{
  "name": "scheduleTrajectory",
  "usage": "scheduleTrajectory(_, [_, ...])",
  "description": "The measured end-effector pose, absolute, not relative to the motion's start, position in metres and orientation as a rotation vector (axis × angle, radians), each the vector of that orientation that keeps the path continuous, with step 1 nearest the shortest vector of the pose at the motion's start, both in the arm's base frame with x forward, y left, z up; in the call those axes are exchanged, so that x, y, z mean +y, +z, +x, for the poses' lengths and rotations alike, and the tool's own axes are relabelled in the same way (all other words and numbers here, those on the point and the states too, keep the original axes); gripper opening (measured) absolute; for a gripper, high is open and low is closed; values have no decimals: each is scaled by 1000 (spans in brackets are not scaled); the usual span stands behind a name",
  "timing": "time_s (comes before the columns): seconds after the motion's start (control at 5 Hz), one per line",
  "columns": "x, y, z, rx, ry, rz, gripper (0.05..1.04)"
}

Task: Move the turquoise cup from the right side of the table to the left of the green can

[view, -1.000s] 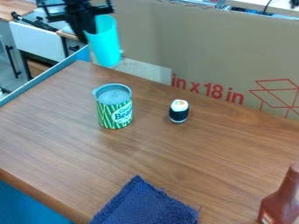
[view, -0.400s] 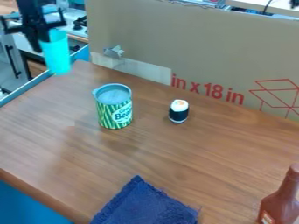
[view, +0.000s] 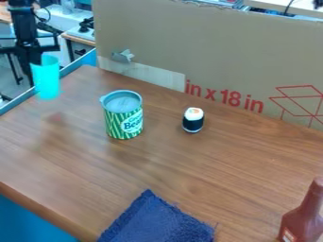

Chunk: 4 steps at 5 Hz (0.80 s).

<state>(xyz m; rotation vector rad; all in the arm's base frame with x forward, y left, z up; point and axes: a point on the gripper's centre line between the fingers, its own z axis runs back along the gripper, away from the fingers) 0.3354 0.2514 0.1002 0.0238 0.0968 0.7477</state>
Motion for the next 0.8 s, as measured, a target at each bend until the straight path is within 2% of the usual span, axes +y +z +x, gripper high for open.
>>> scheduleTrajectory(0.2, [265,87,334,143,738,9,94])
scheduleTrajectory(0.8, [265,67,328,147,695,-33,94])
